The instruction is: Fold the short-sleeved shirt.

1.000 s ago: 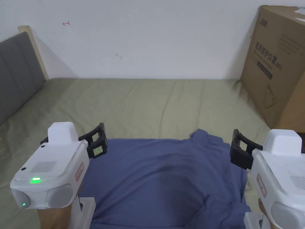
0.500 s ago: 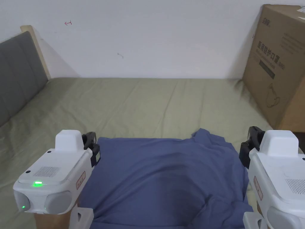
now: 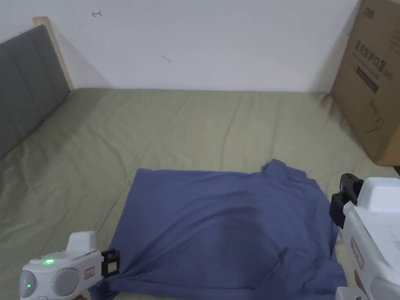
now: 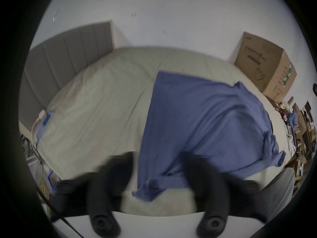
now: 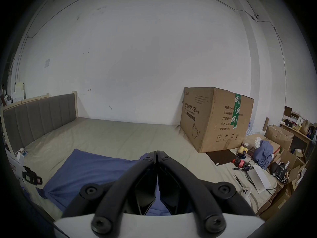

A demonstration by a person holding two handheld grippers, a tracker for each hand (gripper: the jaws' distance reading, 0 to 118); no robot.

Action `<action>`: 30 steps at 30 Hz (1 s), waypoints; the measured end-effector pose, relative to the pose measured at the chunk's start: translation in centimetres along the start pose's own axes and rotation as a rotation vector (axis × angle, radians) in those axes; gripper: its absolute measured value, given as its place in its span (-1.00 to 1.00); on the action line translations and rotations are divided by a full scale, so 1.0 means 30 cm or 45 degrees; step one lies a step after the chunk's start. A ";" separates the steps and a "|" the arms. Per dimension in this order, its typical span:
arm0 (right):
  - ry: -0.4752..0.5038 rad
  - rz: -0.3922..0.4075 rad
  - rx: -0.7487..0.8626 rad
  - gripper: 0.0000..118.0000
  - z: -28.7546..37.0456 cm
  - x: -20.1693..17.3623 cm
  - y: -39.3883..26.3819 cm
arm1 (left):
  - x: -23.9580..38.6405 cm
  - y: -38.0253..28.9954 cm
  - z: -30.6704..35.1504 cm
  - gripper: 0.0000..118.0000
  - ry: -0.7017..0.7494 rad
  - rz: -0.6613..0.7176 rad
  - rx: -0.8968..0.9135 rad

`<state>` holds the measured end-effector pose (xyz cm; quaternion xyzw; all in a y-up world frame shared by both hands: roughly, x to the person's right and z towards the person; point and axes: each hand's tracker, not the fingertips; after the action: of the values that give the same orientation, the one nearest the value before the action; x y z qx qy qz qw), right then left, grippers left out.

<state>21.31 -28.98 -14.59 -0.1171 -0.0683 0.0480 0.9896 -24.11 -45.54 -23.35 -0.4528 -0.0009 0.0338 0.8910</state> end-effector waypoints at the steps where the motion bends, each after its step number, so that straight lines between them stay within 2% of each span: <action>1: -0.001 0.008 -0.008 -1.00 -0.005 -0.001 -0.003 | -0.013 -0.010 -0.026 0.78 -0.001 0.016 -0.054; 2: 0.000 0.009 -0.014 -1.00 -0.011 0.000 -0.005 | -0.019 -0.026 -0.037 0.83 0.011 0.034 -0.075; 6: -0.012 0.004 -0.038 -1.00 -0.025 0.015 -0.019 | -0.038 -0.082 -0.084 0.75 0.059 0.016 -0.100; 10: -0.031 0.006 -0.063 -1.00 -0.039 0.045 -0.046 | -0.052 -0.125 -0.119 0.19 0.063 -0.008 -0.129; 12: -0.037 0.006 -0.079 -1.00 -0.041 0.058 -0.063 | -0.059 -0.139 -0.135 0.10 0.032 0.005 -0.150; 13: -0.039 0.005 -0.095 -1.00 -0.042 0.067 -0.075 | -0.062 -0.146 -0.136 -0.03 -0.022 0.028 -0.148; 16: -0.048 -0.021 -0.154 -1.00 -0.044 0.090 -0.116 | -0.055 -0.141 -0.131 -0.79 -0.044 0.057 -0.123; 18: -0.048 -0.064 -0.245 -1.00 -0.055 0.114 -0.163 | -0.033 -0.134 -0.109 -0.90 -0.038 0.042 -0.111; 20: -0.045 -0.096 -0.349 -0.94 -0.067 0.140 -0.240 | -0.022 -0.132 -0.088 -0.92 -0.043 0.008 -0.088; 21: -0.048 -0.096 -0.437 -0.79 -0.079 0.152 -0.291 | -0.019 -0.130 -0.075 -0.93 -0.046 0.001 -0.074; 23: -0.042 -0.133 -0.571 0.11 -0.099 0.172 -0.396 | -0.019 -0.125 -0.062 -0.93 -0.045 -0.002 -0.052; 24: -0.030 -0.146 -0.665 0.45 -0.107 0.184 -0.462 | -0.021 -0.120 -0.052 -0.93 -0.051 0.005 -0.043; 25: -0.025 -0.147 -0.725 0.64 -0.112 0.188 -0.522 | -0.022 -0.116 -0.043 -0.93 -0.057 0.015 -0.031; 28: -0.025 -0.146 -0.878 0.63 -0.128 0.188 -0.657 | -0.027 -0.103 -0.031 -0.93 -0.065 0.028 -0.008; 30: -0.009 -0.188 -0.957 0.55 -0.140 0.192 -0.730 | -0.023 -0.097 -0.018 -0.93 -0.069 0.032 0.000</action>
<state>29.33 -50.50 -12.71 -0.4664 -0.0928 -0.0513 0.8782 -24.63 -47.72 -21.29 -0.4517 -0.0194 0.0570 0.8901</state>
